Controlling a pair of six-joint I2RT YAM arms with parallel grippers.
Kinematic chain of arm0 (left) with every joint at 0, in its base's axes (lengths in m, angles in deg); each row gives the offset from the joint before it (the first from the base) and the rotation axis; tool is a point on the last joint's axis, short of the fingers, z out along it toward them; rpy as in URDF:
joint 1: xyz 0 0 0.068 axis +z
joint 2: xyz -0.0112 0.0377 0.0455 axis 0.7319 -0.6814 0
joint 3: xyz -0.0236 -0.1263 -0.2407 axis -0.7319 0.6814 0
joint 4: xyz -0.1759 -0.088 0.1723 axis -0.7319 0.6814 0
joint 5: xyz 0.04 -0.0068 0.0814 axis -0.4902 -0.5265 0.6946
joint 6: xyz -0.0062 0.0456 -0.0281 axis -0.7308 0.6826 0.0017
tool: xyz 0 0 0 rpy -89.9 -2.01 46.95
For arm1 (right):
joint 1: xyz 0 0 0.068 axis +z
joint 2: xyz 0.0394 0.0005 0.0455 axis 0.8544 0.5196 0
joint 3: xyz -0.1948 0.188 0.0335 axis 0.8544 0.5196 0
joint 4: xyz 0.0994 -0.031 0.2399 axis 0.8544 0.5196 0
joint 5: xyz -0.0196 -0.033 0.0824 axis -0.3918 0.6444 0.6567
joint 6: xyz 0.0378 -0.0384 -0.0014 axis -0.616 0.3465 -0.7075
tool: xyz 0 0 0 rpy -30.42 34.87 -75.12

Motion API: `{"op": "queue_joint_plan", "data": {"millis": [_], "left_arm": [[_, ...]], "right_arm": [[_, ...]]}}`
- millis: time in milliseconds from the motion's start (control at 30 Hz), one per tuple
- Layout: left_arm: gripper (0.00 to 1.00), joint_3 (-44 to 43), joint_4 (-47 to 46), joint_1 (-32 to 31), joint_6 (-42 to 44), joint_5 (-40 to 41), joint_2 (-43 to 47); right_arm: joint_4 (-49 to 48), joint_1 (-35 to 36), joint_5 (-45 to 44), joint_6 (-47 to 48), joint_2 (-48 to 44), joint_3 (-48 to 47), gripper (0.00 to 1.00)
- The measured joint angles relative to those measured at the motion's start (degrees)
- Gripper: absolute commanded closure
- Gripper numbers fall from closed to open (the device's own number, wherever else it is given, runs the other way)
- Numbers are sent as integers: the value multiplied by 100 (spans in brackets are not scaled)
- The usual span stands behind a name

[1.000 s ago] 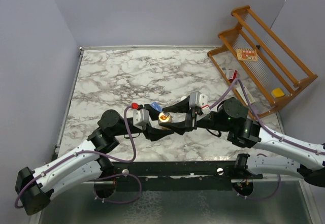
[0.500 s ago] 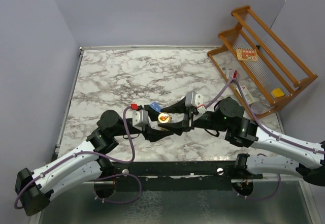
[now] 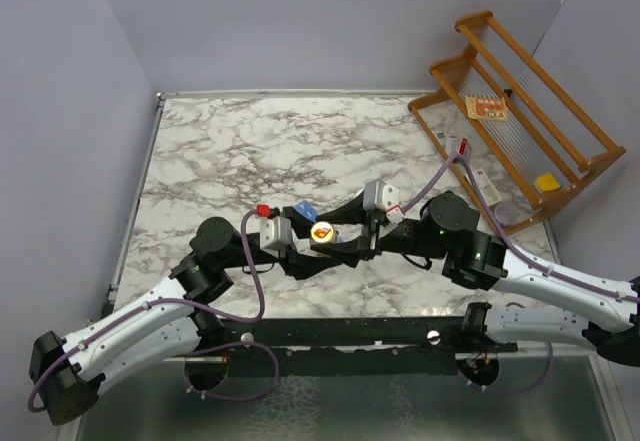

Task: Sort the pills into containers
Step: Screw the lid of the pill bottle onto the pill bottle.

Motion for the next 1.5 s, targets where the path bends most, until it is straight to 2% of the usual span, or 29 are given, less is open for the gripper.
{"op": "queue_joint_plan", "data": {"millis": [300,600,833,1100,1500], "left_arm": [[100,0,-2,-7,0,2,0],[100,0,0,-13,4,9,35],[100,0,55,-35,57,111,155],[100,68,50,-72,155,457,385],[100,168,-518,-70,173,966,319]], "right_arm": [[-28,0,33,-24,0,7,54],[-59,-2,37,-39,0,7,76],[-153,0,35,-42,-4,24,80],[-828,2,0,-170,-52,363,86],[-1445,2,-400,-299,103,424,93]]}}
